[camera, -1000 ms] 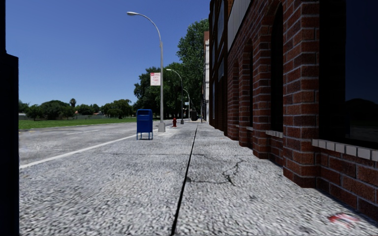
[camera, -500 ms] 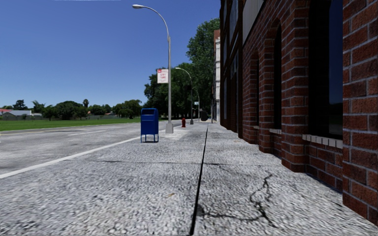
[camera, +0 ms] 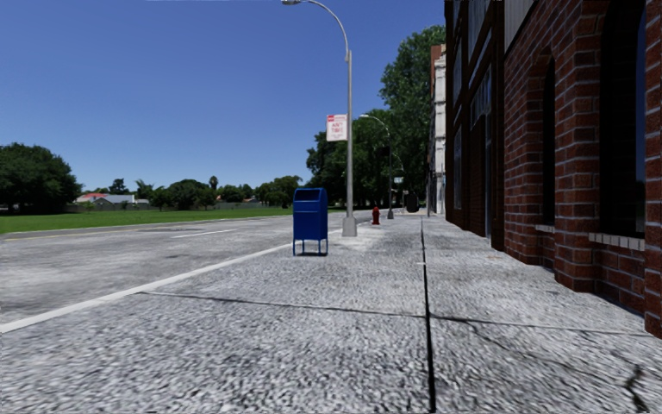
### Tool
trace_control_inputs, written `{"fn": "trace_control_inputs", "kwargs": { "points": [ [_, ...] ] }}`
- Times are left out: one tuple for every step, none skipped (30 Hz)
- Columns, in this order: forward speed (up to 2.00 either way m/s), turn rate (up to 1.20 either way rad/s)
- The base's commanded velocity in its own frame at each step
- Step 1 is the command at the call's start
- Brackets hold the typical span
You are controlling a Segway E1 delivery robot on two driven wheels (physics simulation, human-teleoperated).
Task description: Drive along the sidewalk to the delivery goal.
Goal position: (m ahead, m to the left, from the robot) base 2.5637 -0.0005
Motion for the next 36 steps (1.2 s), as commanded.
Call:
{"fn": "trace_control_inputs", "kwargs": {
  "points": [
    [1.56,0.36],
    [1.55,0.36],
    [1.55,0.36],
    [1.54,0.35],
    [1.53,0.35],
    [1.53,0.35],
    [1.53,0.35],
    [1.53,0.27],
    [1.52,0.0],
    [1.52,0.0],
    [1.52,0.0],
    [1.52,0.0],
    [1.52,0.0],
    [1.52,0.0],
    [1.52,0.0],
    [1.52,0.0],
    [1.52,0.0],
    [1.52,0.0],
    [1.52,0.0],
    [1.52,0.0],
    [1.52,0.0],
    [1.52,0.0],
    [1.52,0.0],
    [1.52,0.0],
    [1.52,0.0],
    [1.52,0.0],
    [1.52,0.0],
    [1.52,0.0],
    [1.51,0.0],
    [1.51,0.0],
    [1.51,0.0],
    [1.5,0.0],
    [1.5,0.0],
    [1.48,0.0],
    [1.44,-0.13],
    [1.4,-0.3]
  ]
}}
